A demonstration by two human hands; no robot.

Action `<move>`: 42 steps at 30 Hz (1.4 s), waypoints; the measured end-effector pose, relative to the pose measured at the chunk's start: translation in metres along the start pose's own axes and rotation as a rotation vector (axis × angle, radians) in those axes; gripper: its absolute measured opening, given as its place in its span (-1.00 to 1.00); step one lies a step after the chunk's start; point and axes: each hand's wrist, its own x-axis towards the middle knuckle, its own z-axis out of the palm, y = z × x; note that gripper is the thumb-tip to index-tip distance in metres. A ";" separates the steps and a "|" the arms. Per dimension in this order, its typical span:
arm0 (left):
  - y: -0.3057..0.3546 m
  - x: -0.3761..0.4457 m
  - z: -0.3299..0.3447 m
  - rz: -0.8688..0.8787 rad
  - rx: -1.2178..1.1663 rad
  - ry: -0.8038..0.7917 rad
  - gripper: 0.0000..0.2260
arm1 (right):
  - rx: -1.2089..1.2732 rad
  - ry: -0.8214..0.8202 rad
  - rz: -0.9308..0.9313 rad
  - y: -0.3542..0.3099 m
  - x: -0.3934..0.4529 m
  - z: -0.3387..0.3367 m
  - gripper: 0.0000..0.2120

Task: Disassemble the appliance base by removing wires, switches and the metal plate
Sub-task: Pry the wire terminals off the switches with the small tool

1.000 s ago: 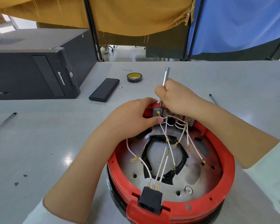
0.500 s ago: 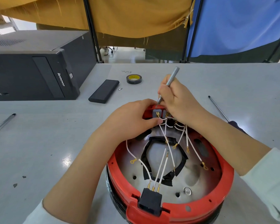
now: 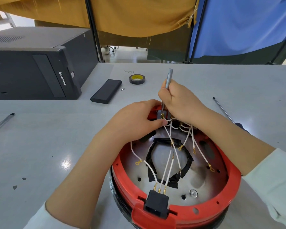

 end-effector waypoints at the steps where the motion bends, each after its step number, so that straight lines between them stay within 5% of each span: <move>1: 0.000 0.000 0.000 0.002 -0.003 -0.001 -0.59 | -0.019 -0.008 0.025 -0.001 0.002 0.000 -0.81; 11: 0.002 -0.001 0.000 -0.008 -0.021 -0.010 -0.62 | -0.138 -0.019 0.101 -0.006 0.012 0.003 -0.74; 17: 0.002 -0.002 -0.002 -0.007 -0.024 0.000 -0.60 | 0.388 0.063 0.075 0.005 -0.002 -0.008 -0.83; 21: 0.002 -0.002 -0.002 -0.005 -0.009 0.000 -0.59 | 0.256 -0.056 0.039 0.008 -0.009 -0.010 -0.84; 36: 0.000 0.002 -0.002 -0.060 -0.069 -0.020 -0.66 | 0.110 0.009 -0.055 0.006 -0.021 -0.008 -0.84; 42: 0.000 0.001 -0.001 -0.051 -0.054 -0.001 -0.67 | 0.140 -0.036 0.099 0.005 -0.009 -0.007 -0.82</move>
